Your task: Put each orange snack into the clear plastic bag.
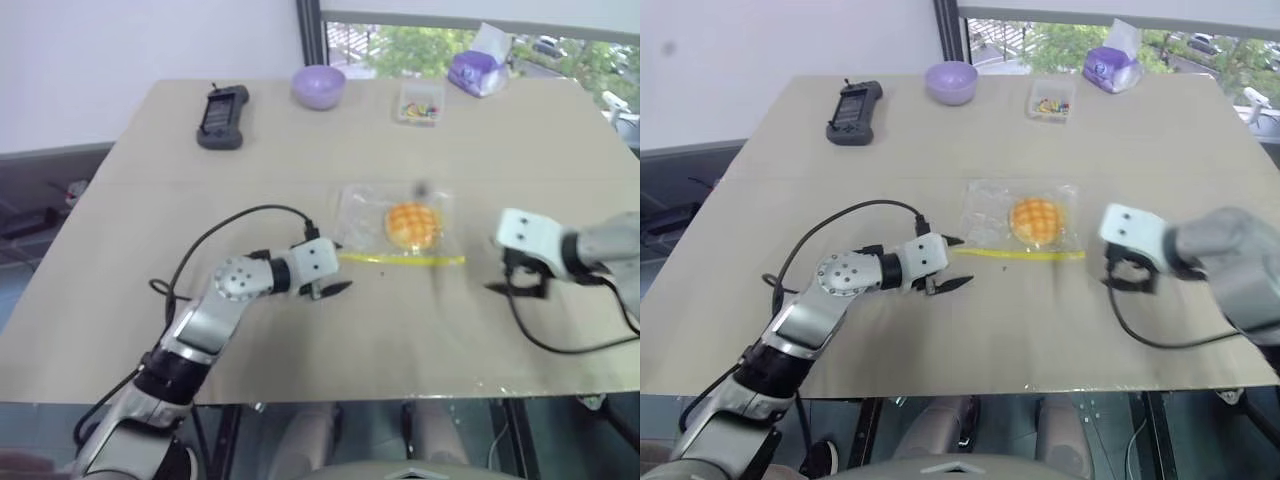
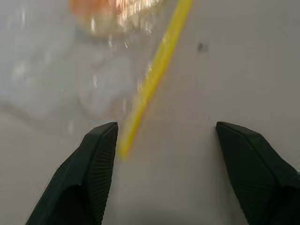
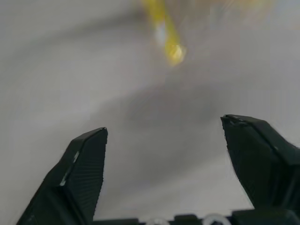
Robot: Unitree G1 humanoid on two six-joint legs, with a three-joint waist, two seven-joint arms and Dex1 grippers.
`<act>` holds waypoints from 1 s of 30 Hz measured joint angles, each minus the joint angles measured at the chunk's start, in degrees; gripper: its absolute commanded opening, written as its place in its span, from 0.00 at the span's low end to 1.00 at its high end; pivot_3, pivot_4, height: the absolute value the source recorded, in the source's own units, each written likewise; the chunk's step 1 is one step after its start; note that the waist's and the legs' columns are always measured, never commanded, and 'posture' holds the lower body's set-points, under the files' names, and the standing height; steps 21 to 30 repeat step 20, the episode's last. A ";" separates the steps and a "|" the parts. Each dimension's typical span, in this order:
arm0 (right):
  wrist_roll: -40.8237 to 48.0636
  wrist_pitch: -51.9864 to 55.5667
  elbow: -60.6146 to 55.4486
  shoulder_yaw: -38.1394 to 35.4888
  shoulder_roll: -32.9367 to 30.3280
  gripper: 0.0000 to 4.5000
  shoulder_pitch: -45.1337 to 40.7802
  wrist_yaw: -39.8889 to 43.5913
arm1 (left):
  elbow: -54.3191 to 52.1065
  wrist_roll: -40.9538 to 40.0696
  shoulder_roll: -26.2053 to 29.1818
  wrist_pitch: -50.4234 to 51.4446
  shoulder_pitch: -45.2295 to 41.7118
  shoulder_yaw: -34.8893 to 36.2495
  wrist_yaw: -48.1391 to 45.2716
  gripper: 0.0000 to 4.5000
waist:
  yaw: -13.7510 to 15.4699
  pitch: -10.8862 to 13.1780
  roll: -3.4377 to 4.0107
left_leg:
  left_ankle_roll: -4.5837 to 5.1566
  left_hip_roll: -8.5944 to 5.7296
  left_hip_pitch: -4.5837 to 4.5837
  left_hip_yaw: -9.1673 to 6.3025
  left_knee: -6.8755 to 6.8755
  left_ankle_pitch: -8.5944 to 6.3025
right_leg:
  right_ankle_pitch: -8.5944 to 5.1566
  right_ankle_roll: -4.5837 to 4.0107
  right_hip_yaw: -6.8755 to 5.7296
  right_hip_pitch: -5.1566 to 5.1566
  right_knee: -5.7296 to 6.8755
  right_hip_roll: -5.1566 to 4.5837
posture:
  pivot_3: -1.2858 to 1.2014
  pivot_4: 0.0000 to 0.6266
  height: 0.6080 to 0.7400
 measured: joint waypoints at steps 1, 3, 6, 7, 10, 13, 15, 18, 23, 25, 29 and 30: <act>1.04 -0.75 1.18 -2.17 0.15 0.91 0.38 -0.13 | -0.82 -2.48 0.37 2.41 -0.10 2.55 -0.67 0.75 | -0.07 0.01 0.02 | 0.11 0.01 0.05 0.02 0.00 -0.06 | 0.00 0.00 0.02 0.01 0.02 0.00 | 0.52 0.24 1.00; 3.54 -1.60 3.37 -6.42 1.06 0.91 1.03 -0.07 | -1.82 -6.38 1.33 6.32 -0.31 6.20 -1.35 0.75 | -0.11 0.01 0.02 | 0.12 0.03 0.05 0.00 -0.01 -0.07 | 0.00 0.00 0.00 0.01 0.02 0.03 | 0.52 0.24 1.00; 9.92 -1.15 7.98 -17.77 0.69 0.91 6.42 3.20 | -1.59 -12.29 9.01 12.78 2.57 15.48 -4.26 0.75 | -0.20 0.06 0.07 | 0.09 0.06 0.04 0.03 -0.12 -0.06 | -0.01 -0.02 0.03 -0.01 -0.05 0.06 | 0.52 0.24 1.00; 11.28 -0.88 8.91 -19.94 0.72 0.91 6.78 3.68 | -1.09 -13.32 10.04 13.88 2.92 17.62 -4.64 0.75 | -0.19 0.09 0.12 | 0.09 0.06 0.05 0.05 -0.11 -0.06 | -0.01 -0.01 0.05 -0.01 -0.05 0.03 | 0.52 0.24 1.00; 16.06 -0.92 10.62 -27.20 0.98 0.91 6.99 4.54 | -0.52 -16.82 13.11 16.06 4.84 22.83 -6.30 0.75 | -0.11 0.11 0.15 | 0.13 0.05 0.05 0.05 -0.05 -0.09 | 0.00 -0.01 0.04 0.03 -0.05 -0.01 | 0.52 0.24 1.00; 19.33 -1.64 13.38 -32.94 1.69 0.91 7.01 4.90 | 1.06 -18.50 15.92 16.15 7.91 26.43 -8.62 0.75 | -0.09 0.11 0.15 | 0.14 0.06 0.06 0.03 -0.07 -0.09 | -0.01 -0.01 0.02 0.02 -0.03 0.00 | 0.52 0.24 1.00; 21.04 -2.02 14.69 -35.21 2.25 0.91 7.83 5.03 | 1.77 -19.08 17.83 16.05 9.45 28.74 -10.43 0.75 | -0.09 0.12 0.17 | 0.14 0.07 0.06 0.05 -0.08 -0.10 | -0.01 -0.02 0.03 0.02 -0.03 -0.01 | 0.52 0.24 1.00; 21.99 -4.30 14.81 -37.11 2.70 0.91 10.93 5.38 | 2.56 -20.59 19.94 15.79 11.69 30.74 -12.74 0.75 | -0.09 0.13 0.19 | 0.15 0.07 0.05 0.06 -0.10 -0.10 | -0.01 -0.02 0.04 0.02 -0.05 -0.04 | 0.52 0.24 1.00; 22.26 -5.81 15.55 -37.73 2.86 0.91 13.09 5.58 | 3.75 -21.37 20.68 15.97 13.44 33.19 -13.85 0.75 | -0.09 0.17 0.24 | 0.15 0.07 0.06 0.07 -0.10 -0.11 | -0.01 -0.02 0.05 0.02 -0.05 -0.04 | 0.52 0.24 1.00; 22.26 -5.81 15.55 -37.73 2.86 0.91 13.09 5.58 | 3.75 -21.37 20.68 15.97 13.44 33.19 -13.85 0.75 | -0.09 0.17 0.24 | 0.15 0.07 0.06 0.07 -0.10 -0.11 | -0.01 -0.02 0.05 0.02 -0.05 -0.04 | 0.52 0.24 1.00; 22.26 -5.81 15.55 -37.73 2.86 0.91 13.09 5.58 | 3.75 -21.37 20.68 15.97 13.44 33.19 -13.85 0.75 | -0.09 0.17 0.24 | 0.15 0.07 0.06 0.07 -0.10 -0.11 | -0.01 -0.02 0.05 0.02 -0.05 -0.04 | 0.52 0.24 1.00; 22.26 -5.81 15.55 -37.73 2.86 0.91 13.09 5.58 | 3.75 -21.37 20.68 15.97 13.44 33.19 -13.85 0.75 | -0.09 0.17 0.24 | 0.15 0.07 0.06 0.07 -0.10 -0.11 | -0.01 -0.02 0.05 0.02 -0.05 -0.04 | 0.52 0.24 1.00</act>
